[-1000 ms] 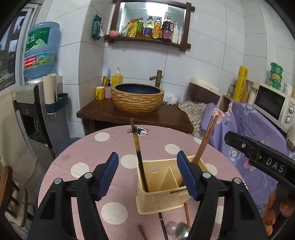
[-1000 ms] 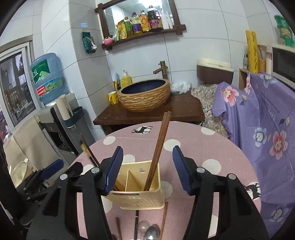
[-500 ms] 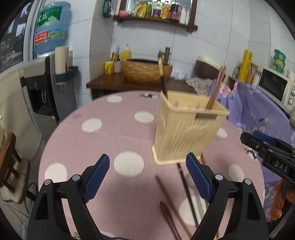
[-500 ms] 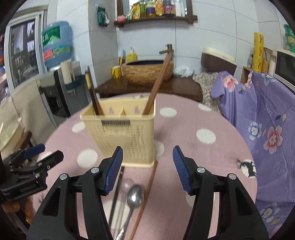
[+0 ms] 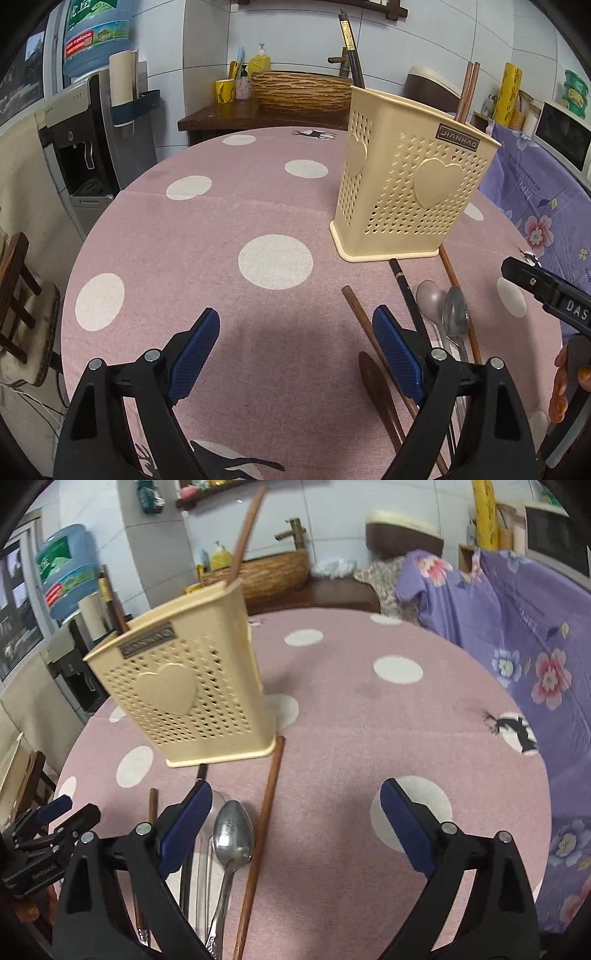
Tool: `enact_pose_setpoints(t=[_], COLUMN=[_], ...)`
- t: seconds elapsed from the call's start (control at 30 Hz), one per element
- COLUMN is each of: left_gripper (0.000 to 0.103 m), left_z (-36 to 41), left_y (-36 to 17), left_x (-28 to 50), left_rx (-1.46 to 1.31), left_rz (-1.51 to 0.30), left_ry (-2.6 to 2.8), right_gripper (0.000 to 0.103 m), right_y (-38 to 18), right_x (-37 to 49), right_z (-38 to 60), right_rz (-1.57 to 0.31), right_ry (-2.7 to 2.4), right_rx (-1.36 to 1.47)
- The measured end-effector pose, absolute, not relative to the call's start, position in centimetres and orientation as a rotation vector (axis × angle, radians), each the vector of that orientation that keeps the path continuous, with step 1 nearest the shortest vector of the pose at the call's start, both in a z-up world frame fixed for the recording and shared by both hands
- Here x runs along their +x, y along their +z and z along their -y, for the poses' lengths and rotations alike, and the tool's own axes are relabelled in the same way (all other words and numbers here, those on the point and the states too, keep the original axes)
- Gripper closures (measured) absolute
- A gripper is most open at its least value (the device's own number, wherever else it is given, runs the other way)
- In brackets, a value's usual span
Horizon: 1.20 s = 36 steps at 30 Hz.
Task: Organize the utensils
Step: 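Move both tools back toward the spoons and chopsticks on the table, then close the left tool on a brown chopstick while the right tool grasps another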
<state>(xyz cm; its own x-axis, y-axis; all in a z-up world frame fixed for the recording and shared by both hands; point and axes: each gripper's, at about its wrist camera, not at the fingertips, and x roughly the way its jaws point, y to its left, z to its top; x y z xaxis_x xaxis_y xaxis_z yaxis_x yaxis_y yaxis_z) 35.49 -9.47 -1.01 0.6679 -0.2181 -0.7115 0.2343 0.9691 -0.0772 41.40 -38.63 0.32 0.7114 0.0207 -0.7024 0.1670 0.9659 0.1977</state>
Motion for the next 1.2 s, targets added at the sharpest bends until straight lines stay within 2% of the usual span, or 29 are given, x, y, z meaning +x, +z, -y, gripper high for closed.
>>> enact_pose_setpoints(t=[0.03,0.13,0.27,0.37,0.5,0.57,0.83,1.07,1.2], left_gripper=[0.019,0.022,0.033,0.038,0.044,0.045,0.046,0.046,0.053], left_z=[9.5,9.8,9.9,9.9,10.0,10.0,10.3,11.7,13.3], left_y=[-1.1,-1.2,-1.8,-2.1,-2.3,-2.4,-2.8,-3.3,-4.0], left_x=[35.5,35.8,36.1,36.3,36.5,36.6,37.0,37.8,38.2], left_rx=[0.022,0.030,0.021,0.014,0.008,0.005,0.002,-0.002,0.049], left_rz=[-0.802,-0.809,-0.847,-0.866,-0.883,-0.891,-0.926,-0.979,-1.025], left_ry=[-0.256,-0.251,-0.263,-0.263,-0.268,-0.270,-0.264,-0.259,-0.249], right_gripper=[0.013,0.030,0.047,0.054,0.060,0.066,0.078,0.084,0.087], right_y=[0.2,-0.5,-1.5,-2.1,-2.6,-2.9,-3.9,-4.1,-3.9], right_x=[41.7,42.9,44.5,45.3,46.4,47.1,48.5,48.8,48.9], right_z=[38.8,39.1,38.5,37.5,37.1,36.9,35.4,35.2,35.3], right_rz=[-0.791,-0.834,-0.891,-0.913,-0.930,-0.944,-0.989,-0.994,-1.003], right_ry=[-0.084,-0.086,-0.070,-0.069,-0.086,-0.092,-0.127,-0.162,-0.163], right_rx=[0.273,0.301,0.301,0.267,0.255,0.243,0.180,0.148,0.148])
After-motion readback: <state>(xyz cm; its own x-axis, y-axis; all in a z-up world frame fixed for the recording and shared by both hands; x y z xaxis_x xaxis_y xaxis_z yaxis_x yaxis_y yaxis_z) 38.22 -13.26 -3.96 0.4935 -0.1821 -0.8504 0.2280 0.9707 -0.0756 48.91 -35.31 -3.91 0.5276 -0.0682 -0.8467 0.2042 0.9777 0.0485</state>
